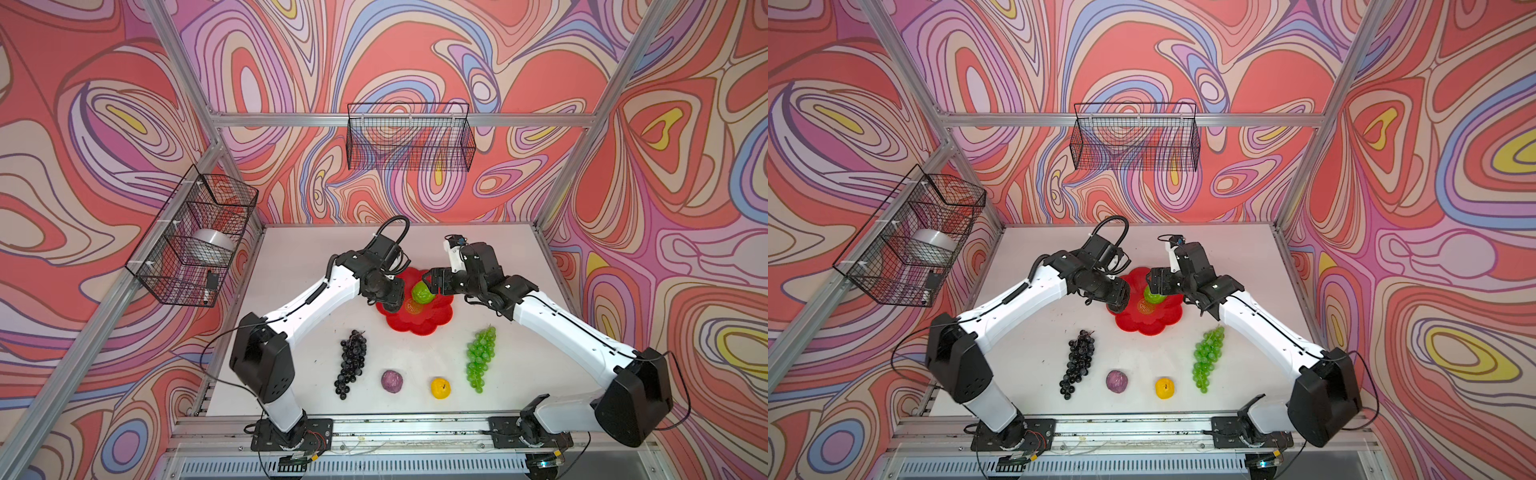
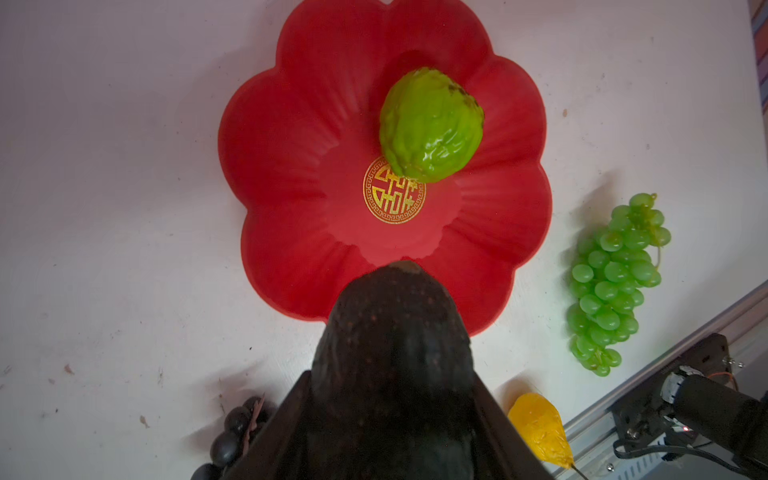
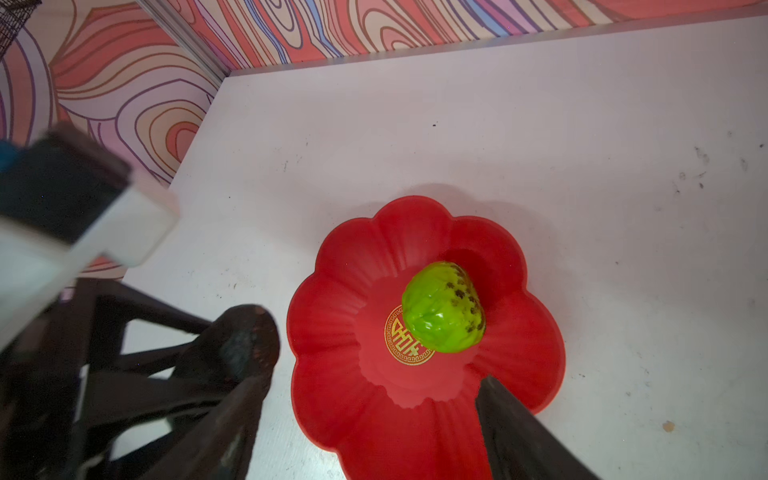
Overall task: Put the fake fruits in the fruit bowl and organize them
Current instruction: 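Lift the avocado into the red bowl beside the green fruit and release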
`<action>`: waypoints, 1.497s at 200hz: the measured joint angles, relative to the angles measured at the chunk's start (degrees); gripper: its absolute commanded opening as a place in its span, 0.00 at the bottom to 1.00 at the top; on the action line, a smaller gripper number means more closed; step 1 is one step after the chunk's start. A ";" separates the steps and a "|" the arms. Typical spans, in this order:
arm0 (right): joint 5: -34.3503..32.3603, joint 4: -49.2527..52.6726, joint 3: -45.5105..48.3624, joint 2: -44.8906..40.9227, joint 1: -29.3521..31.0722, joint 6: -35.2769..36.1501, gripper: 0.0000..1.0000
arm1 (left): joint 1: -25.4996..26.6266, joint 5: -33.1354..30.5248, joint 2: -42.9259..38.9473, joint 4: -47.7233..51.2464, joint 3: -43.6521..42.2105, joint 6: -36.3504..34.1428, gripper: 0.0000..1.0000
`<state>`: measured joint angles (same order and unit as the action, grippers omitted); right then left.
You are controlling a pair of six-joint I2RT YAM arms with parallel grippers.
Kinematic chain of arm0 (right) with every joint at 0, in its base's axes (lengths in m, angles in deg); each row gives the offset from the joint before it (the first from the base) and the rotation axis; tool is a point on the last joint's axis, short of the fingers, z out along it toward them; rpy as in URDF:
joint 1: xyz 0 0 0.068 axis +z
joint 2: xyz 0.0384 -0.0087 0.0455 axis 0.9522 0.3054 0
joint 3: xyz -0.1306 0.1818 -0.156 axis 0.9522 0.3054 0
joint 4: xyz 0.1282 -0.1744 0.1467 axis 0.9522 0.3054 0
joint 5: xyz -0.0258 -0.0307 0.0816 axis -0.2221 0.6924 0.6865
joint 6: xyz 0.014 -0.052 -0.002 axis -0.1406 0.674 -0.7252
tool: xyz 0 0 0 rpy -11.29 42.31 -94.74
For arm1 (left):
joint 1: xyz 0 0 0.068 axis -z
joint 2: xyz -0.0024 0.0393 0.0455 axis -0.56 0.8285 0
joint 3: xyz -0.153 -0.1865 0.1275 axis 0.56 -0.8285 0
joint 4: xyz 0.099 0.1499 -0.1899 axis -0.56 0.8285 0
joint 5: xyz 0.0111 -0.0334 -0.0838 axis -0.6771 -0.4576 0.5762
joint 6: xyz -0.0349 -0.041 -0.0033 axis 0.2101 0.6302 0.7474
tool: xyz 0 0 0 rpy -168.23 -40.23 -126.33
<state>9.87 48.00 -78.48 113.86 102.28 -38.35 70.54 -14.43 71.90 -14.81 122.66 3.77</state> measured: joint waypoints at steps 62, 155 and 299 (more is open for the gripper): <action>-2.93 0.46 1.68 -5.11 0.00 -0.37 0.85 | -0.50 -0.44 14.58 -2.23 6.03 -1.62 0.29; -2.67 2.16 2.29 -3.61 0.02 -0.98 0.84 | -1.33 -1.07 21.64 -5.97 10.43 0.13 0.33; -2.23 3.80 2.16 -1.75 0.02 -1.01 0.83 | -1.73 -0.44 24.48 -8.37 11.58 1.18 0.65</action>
<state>7.64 51.80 -76.32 112.11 102.30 -39.35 68.82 -14.86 96.38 -23.18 134.25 4.95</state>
